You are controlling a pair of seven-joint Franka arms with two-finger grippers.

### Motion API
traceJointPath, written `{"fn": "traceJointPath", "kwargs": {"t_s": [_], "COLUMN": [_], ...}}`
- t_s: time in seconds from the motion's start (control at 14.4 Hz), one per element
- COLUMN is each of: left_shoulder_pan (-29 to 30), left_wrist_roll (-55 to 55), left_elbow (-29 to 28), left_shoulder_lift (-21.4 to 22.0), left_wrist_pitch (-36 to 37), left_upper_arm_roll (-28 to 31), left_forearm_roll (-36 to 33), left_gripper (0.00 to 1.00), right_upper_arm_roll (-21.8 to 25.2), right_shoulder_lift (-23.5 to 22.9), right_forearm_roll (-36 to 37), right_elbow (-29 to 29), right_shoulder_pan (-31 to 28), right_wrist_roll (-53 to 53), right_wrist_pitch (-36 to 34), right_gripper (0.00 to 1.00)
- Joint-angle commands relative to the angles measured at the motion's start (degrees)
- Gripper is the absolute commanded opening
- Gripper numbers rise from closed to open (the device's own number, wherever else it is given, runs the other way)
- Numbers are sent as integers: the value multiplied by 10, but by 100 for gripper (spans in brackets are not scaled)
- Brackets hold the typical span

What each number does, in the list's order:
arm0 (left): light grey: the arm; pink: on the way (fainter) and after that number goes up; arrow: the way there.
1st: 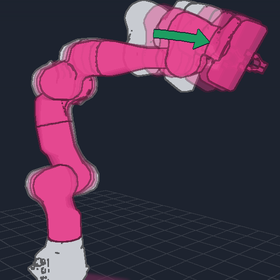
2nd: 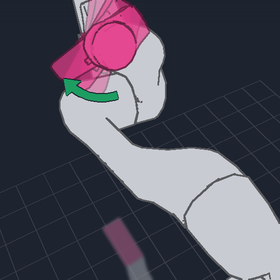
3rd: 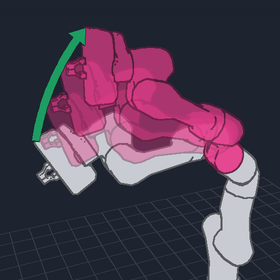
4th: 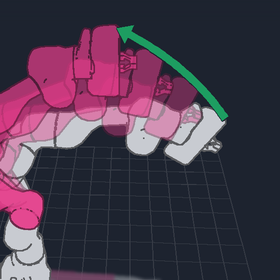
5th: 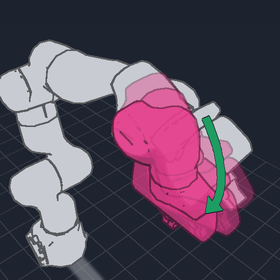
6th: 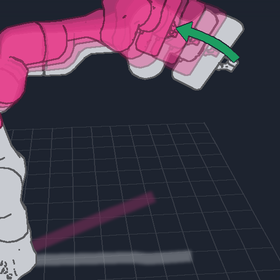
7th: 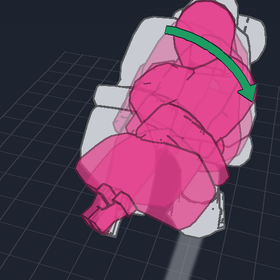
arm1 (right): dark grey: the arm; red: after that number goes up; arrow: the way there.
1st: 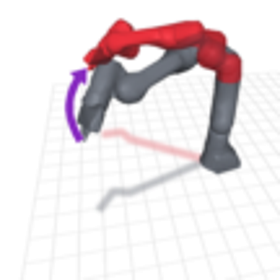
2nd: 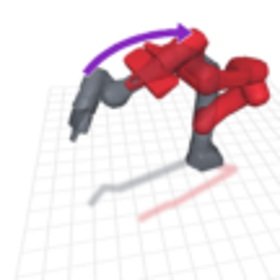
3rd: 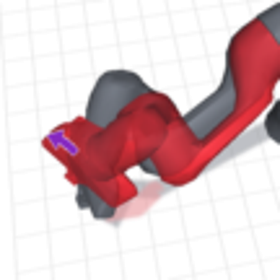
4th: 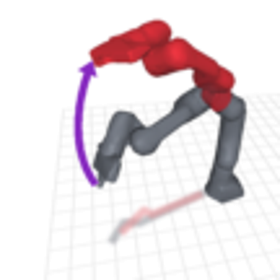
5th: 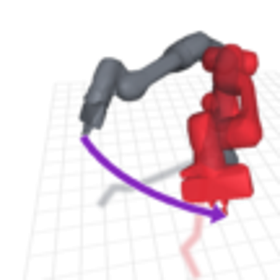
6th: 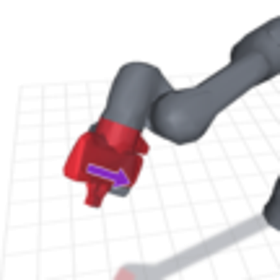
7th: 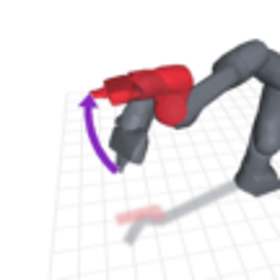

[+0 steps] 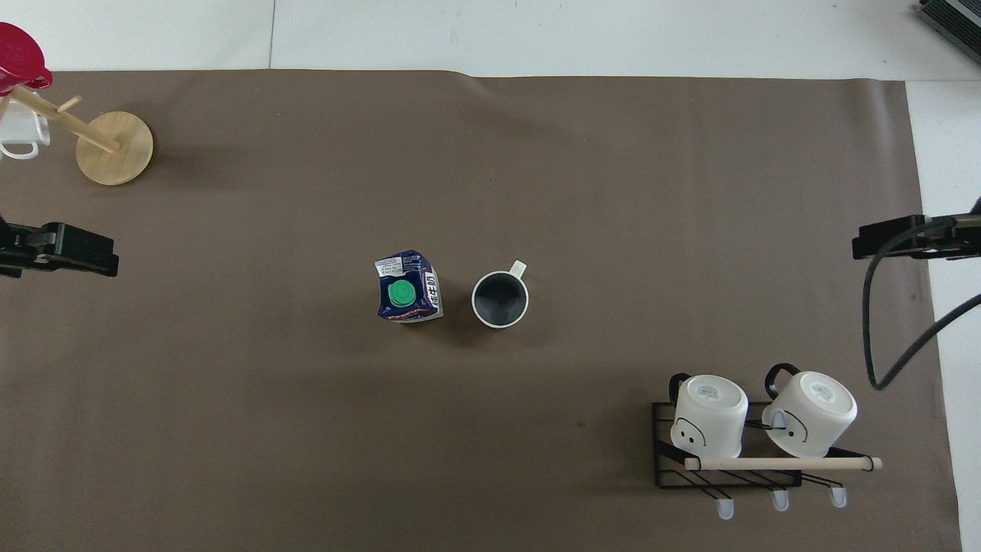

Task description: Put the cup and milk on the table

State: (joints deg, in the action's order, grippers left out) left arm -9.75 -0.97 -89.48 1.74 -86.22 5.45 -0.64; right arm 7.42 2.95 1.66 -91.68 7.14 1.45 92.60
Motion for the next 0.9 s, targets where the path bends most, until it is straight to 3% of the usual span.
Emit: {"fn": "traceJointPath", "kwargs": {"t_s": [0.0,0.83], "left_shoulder_pan": [6,-2], "left_wrist_roll": [18,17], "left_elbow": [4,-3], "left_shoulder_lift": [7,11], "left_wrist_pitch": [14,11], "left_upper_arm_roll": [0,-7], "left_forearm_roll": [7,13], "left_gripper": [100,100], "right_upper_arm_roll": [-5,-6], "right_shoulder_lift": [12,10], "right_forearm_roll": [-3,-16], "right_elbow": [-14,-5], "right_shoulder_pan": [-8,-8], "right_wrist_roll": [-16,-16], "right_wrist_pitch": [3,-21], "right_gripper": [100,100]}}
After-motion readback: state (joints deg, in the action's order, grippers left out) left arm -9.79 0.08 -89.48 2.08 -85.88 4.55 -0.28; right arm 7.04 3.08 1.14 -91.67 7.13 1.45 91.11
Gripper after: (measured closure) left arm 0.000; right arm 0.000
